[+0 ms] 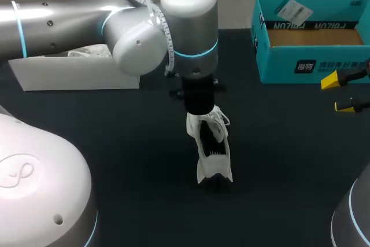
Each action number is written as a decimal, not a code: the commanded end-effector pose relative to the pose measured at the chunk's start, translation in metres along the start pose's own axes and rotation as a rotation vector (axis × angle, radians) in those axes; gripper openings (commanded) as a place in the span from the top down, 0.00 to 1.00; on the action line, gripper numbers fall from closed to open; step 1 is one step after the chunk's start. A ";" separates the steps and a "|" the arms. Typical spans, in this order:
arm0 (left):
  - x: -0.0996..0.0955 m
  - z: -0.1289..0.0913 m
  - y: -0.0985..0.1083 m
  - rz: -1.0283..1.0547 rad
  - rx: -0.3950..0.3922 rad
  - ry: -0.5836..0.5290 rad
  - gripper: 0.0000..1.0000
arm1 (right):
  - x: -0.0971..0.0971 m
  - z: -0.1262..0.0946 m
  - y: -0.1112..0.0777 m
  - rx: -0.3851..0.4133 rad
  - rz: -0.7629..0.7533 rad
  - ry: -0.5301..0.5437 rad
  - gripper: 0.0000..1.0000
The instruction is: Take the shoe out of the shoebox, open the shoe tongue, remove and reinsert the insole, then place the shoe into the shoebox
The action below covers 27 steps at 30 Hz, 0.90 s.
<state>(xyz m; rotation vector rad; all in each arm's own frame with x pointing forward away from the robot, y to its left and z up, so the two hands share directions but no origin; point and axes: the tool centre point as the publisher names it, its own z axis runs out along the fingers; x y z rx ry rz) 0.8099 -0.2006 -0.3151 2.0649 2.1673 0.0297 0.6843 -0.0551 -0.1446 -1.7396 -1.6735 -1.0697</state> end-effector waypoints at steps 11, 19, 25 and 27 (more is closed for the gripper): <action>-0.003 0.021 -0.033 0.013 0.055 0.015 1.00 | 0.000 0.000 -0.001 -0.002 0.002 -0.002 0.00; -0.002 0.007 -0.041 0.004 0.048 0.025 1.00 | 0.000 0.000 -0.001 -0.002 0.002 -0.002 0.00; -0.020 -0.013 -0.023 0.036 0.008 0.018 1.00 | 0.000 0.000 -0.001 -0.002 0.002 -0.002 0.00; -0.029 -0.013 -0.017 0.055 0.009 0.018 1.00 | 0.000 0.000 -0.001 -0.002 0.002 -0.002 0.00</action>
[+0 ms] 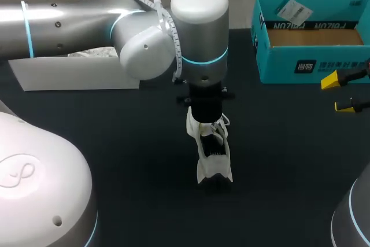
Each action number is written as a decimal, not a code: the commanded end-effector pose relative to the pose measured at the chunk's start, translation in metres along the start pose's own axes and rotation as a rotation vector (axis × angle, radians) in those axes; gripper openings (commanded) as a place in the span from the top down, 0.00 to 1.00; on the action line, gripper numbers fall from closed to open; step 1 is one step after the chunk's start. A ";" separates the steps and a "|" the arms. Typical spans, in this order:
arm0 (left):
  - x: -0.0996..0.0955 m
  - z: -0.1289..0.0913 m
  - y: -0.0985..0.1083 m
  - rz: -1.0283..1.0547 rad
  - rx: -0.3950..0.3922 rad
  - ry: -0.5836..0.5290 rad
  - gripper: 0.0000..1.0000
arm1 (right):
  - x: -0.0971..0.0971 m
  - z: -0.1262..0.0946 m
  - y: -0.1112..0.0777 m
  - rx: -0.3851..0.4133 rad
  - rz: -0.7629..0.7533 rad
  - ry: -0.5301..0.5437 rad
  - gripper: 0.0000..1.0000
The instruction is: Take the shoe out of the shoebox, open the shoe tongue, remove and reinsert the insole, then place the shoe into the shoebox
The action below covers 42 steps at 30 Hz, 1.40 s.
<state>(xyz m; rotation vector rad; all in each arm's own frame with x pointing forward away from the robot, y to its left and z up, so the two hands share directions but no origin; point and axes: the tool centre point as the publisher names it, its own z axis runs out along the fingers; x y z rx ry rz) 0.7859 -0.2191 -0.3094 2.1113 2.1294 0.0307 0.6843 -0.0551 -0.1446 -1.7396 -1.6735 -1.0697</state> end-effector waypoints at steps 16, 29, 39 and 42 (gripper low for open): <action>-0.015 0.019 -0.022 0.025 0.068 0.067 1.00 | 0.000 0.000 -0.001 -0.002 0.002 -0.002 0.00; -0.003 0.025 -0.049 -0.051 0.125 0.087 1.00 | 0.000 0.000 -0.001 -0.002 0.002 -0.002 0.00; -0.008 -0.003 -0.021 -0.063 0.081 0.072 1.00 | 0.000 0.000 -0.001 -0.002 0.002 -0.002 0.00; -0.011 0.000 -0.017 -0.060 0.080 0.075 1.00 | 0.000 0.000 -0.001 -0.002 0.002 -0.002 0.00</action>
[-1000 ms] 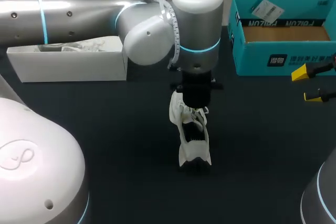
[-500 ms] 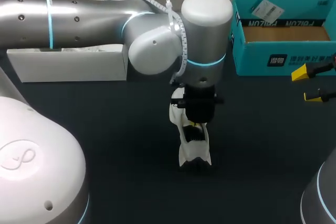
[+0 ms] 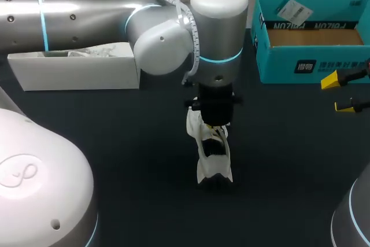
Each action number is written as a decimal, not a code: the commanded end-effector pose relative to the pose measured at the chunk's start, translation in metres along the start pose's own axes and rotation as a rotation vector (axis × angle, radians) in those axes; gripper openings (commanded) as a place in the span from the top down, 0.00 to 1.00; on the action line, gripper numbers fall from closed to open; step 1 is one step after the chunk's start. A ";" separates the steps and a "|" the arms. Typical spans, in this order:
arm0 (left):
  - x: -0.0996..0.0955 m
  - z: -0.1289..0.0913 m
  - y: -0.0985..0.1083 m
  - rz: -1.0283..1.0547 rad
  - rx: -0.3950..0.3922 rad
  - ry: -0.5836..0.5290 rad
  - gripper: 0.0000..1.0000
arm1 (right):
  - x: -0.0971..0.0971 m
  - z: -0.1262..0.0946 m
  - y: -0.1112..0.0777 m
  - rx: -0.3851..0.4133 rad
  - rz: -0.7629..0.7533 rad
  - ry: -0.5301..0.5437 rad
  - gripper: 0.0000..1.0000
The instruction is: Take the shoe out of the shoebox, open the shoe tongue, remove and reinsert the insole, then place the shoe into the shoebox
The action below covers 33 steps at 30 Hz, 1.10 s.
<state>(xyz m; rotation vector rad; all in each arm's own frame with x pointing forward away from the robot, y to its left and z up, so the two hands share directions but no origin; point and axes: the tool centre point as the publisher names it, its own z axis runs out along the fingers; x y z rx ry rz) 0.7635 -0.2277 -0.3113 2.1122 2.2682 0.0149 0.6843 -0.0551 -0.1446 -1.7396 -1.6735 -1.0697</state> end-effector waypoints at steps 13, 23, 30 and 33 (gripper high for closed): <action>0.004 0.027 -0.012 -0.034 0.055 0.027 1.00 | 0.000 0.000 -0.001 -0.002 0.002 -0.002 0.00; 0.010 0.013 -0.024 -0.084 0.059 0.028 1.00 | 0.000 0.000 -0.001 -0.002 0.002 -0.002 0.00; 0.018 -0.003 -0.026 -0.299 0.171 0.142 1.00 | 0.000 0.000 -0.001 -0.002 0.002 -0.002 0.00; 0.018 -0.003 -0.026 -0.299 0.171 0.142 1.00 | 0.000 0.000 -0.001 -0.002 0.002 -0.002 0.00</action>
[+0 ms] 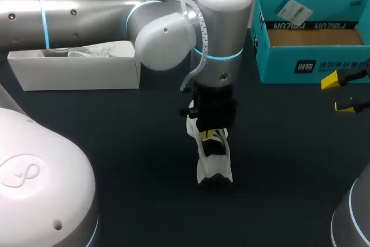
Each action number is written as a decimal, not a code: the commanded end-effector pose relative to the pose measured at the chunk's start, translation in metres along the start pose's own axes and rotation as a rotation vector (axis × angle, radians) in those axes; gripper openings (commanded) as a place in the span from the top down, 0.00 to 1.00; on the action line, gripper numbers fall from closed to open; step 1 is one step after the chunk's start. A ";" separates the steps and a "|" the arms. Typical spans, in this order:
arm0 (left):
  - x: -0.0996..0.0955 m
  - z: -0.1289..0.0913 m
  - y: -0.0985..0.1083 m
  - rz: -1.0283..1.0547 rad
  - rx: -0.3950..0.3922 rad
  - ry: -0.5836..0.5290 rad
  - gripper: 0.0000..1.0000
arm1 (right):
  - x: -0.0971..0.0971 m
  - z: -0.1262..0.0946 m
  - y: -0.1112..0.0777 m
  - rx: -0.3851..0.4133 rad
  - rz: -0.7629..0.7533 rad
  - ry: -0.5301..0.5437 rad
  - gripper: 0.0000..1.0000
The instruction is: Take the shoe out of the shoebox, open the shoe tongue, remove and reinsert the insole, then place the shoe into the shoebox
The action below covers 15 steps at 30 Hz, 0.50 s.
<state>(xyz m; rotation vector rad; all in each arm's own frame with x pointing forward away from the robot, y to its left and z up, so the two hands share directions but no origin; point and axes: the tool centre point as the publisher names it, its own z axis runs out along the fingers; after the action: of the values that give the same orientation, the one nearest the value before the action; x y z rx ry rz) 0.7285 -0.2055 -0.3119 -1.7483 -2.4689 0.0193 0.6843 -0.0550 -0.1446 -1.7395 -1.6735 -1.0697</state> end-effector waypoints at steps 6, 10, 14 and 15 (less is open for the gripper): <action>-0.008 -0.003 0.005 -0.032 0.046 0.041 1.00 | 0.000 0.000 -0.001 -0.002 0.002 -0.002 0.00; -0.008 -0.003 0.005 -0.032 0.046 0.041 1.00 | 0.000 0.000 -0.001 -0.002 0.002 -0.002 0.00; -0.013 -0.001 -0.004 -0.179 -0.038 0.071 1.00 | 0.000 0.000 -0.001 -0.002 0.002 -0.002 0.00; -0.014 -0.001 -0.007 -0.264 -0.068 0.034 1.00 | 0.000 0.000 -0.001 -0.002 0.002 -0.002 0.00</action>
<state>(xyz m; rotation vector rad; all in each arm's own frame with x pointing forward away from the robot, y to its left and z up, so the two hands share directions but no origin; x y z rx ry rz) 0.7363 -0.2118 -0.3115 -1.6085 -2.4930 0.0234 0.6843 -0.0551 -0.1446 -1.7397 -1.6734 -1.0698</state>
